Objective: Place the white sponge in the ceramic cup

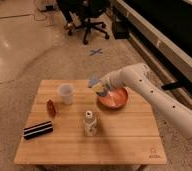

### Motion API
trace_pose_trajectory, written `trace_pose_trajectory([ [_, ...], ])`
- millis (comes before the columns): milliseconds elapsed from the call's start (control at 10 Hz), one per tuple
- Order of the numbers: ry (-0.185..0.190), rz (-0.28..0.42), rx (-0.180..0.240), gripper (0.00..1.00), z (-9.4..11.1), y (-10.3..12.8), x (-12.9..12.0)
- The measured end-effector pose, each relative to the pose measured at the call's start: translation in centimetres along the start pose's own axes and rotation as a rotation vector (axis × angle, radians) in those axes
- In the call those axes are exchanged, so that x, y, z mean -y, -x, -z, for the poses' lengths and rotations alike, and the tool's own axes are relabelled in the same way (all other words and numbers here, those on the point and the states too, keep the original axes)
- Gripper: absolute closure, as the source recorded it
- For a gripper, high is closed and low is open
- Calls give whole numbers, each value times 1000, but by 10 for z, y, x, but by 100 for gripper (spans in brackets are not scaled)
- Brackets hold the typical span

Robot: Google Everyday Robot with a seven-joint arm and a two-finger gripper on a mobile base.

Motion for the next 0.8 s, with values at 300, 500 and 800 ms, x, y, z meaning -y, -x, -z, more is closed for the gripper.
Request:
trace_pose_trajectory([
  [300, -6, -13, -138, 100, -24, -27, -10],
  [500, -23, 7, -203, 100, -39, -46, -6],
  [800, -51, 48, -275, 100, -55, -74, 3],
])
